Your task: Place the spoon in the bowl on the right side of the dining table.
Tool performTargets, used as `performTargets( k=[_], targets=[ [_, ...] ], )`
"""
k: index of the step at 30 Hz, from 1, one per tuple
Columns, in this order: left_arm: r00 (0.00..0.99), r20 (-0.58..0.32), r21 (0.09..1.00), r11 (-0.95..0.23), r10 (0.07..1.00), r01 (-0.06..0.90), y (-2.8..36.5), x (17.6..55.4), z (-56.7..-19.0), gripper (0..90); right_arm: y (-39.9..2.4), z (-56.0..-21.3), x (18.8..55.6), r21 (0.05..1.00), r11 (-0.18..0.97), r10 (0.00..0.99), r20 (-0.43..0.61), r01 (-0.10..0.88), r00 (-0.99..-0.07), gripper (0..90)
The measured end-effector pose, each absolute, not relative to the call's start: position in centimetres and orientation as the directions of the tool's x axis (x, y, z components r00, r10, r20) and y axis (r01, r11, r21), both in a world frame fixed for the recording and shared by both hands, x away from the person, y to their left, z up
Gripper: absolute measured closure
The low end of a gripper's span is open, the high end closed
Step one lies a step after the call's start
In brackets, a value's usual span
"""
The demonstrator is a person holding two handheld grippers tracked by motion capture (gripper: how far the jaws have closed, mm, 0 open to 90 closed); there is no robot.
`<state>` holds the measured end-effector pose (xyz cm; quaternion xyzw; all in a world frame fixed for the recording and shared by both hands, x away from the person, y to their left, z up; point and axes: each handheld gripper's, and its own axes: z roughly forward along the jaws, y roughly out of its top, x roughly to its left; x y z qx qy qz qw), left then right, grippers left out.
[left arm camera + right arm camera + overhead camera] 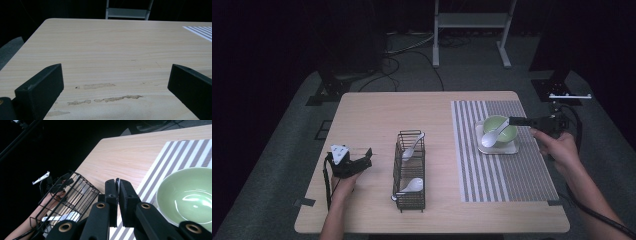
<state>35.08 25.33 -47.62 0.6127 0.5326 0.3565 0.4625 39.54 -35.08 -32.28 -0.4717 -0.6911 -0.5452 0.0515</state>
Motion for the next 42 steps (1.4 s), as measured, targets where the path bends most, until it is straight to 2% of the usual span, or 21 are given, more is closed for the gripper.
performTargets(
  k=[42],
  targets=[
    [0.179,-0.053,0.946,-0.008,0.982,0.324,25.3,35.1,-47.6,0.0,-37.5,-31.8,41.7,0.704,-0.123,0.68,0.573,0.7,-0.457,85.2]
  ],
)
